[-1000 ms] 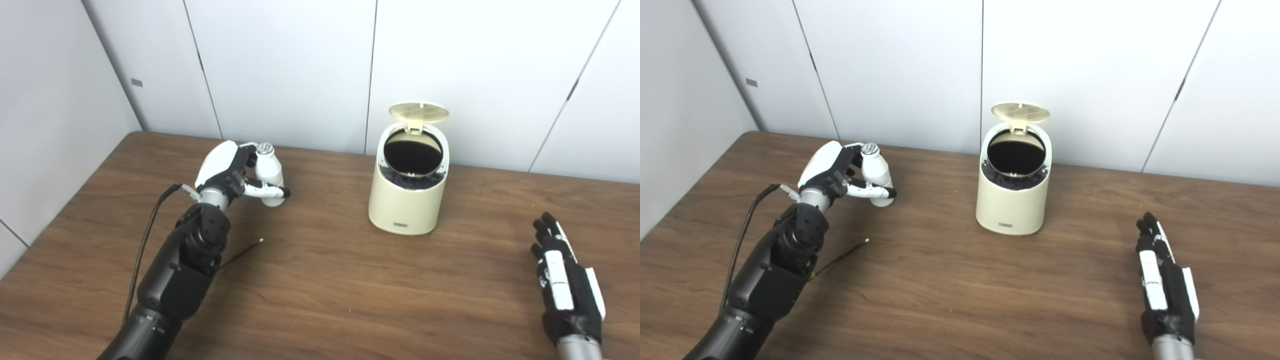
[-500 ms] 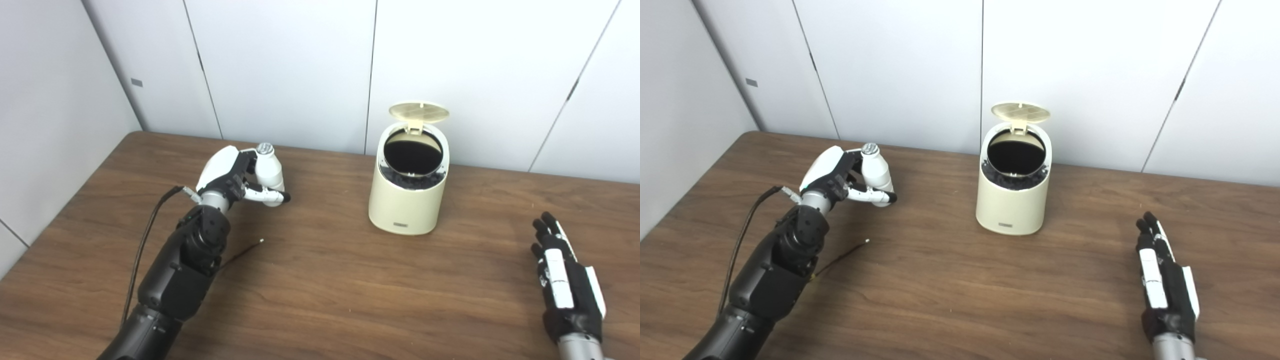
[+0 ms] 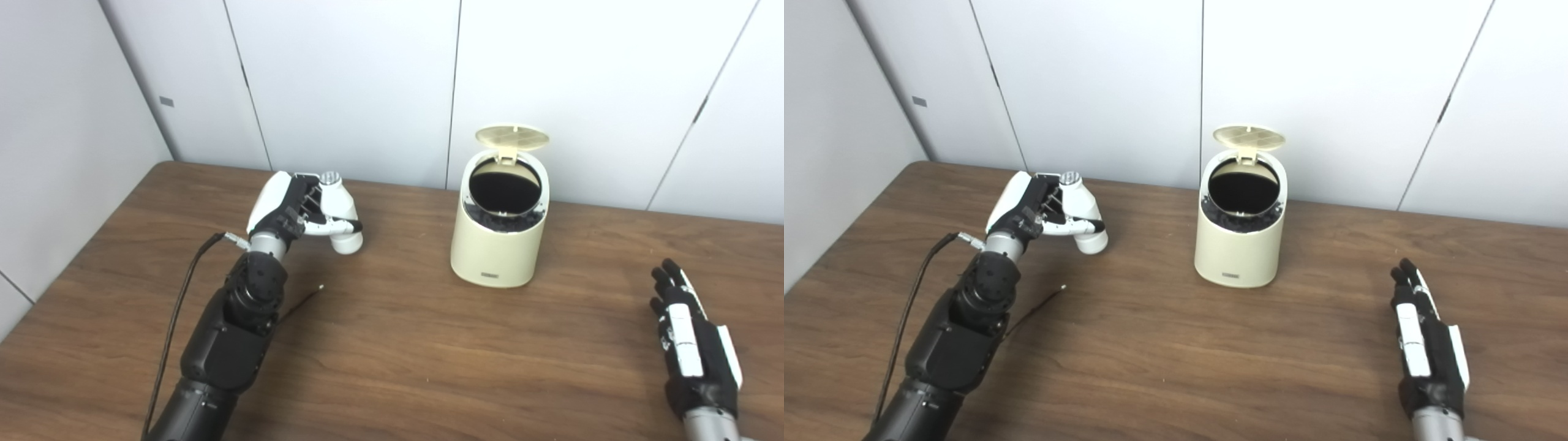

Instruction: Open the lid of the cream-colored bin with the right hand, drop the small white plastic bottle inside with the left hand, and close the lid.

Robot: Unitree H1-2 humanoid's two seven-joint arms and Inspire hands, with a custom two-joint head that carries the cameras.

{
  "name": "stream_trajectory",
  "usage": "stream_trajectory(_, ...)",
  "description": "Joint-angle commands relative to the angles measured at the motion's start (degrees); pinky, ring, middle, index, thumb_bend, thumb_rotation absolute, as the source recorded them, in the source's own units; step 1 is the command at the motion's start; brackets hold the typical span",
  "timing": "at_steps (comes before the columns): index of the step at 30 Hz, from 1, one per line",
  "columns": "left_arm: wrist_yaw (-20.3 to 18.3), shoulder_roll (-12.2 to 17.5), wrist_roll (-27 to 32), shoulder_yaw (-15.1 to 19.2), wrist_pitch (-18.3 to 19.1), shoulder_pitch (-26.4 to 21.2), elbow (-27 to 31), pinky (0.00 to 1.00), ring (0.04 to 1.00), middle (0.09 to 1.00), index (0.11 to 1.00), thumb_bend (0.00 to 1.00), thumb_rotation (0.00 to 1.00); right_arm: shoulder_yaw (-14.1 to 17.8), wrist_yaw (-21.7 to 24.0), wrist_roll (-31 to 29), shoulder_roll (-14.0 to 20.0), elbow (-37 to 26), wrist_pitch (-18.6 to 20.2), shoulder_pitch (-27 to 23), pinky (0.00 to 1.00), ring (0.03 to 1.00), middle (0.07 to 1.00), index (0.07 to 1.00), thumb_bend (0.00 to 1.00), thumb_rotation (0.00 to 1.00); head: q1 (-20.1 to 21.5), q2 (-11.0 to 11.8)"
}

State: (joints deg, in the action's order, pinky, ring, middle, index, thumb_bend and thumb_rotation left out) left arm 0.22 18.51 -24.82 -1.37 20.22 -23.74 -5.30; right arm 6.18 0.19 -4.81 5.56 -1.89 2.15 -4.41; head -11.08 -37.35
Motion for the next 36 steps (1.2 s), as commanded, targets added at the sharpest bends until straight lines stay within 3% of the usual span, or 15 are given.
stream_trajectory(1, 2.0, 1.2, -1.1, 0.5, -1.7, -1.8, 1.1, 0.43, 0.453, 0.512, 0.470, 0.50, 0.00, 0.3, 0.3, -0.3, 0.7, -1.3, -0.9, -1.7, 0.99, 0.980, 0.934, 0.917, 0.60, 0.83, -0.1, 0.0)
stream_trajectory(6, 1.8, 1.1, -0.8, 0.4, -1.7, -1.8, 1.2, 0.35, 0.440, 0.504, 0.463, 0.48, 0.00, 0.3, 0.5, -0.4, 0.9, -1.5, -0.8, -1.8, 0.99, 0.980, 0.932, 0.916, 0.63, 0.84, 0.2, -0.1)
stream_trajectory(16, 1.9, 0.5, -0.3, 0.4, -2.6, -1.7, 2.3, 0.37, 0.456, 0.499, 0.452, 0.48, 0.00, 0.7, 0.4, -1.1, 0.9, -1.8, -0.1, -2.0, 1.00, 0.980, 0.931, 0.915, 0.62, 0.85, 0.8, 0.2)
stream_trajectory(25, 3.7, -2.1, -2.1, -0.5, -5.2, -1.2, 12.3, 0.38, 0.439, 0.485, 0.469, 0.48, 0.00, -0.4, 0.4, 0.9, 1.2, -0.8, -1.5, -1.8, 0.98, 0.979, 0.936, 0.928, 0.61, 0.88, 3.8, 1.3)
stream_trajectory(36, 4.1, -6.9, -7.1, -5.0, -10.3, -3.8, 19.3, 0.28, 0.402, 0.518, 0.497, 0.47, 0.00, -0.6, -0.2, 1.0, -0.1, -0.4, -1.7, -1.3, 0.96, 0.963, 0.925, 0.910, 0.60, 0.87, 6.3, 2.0)
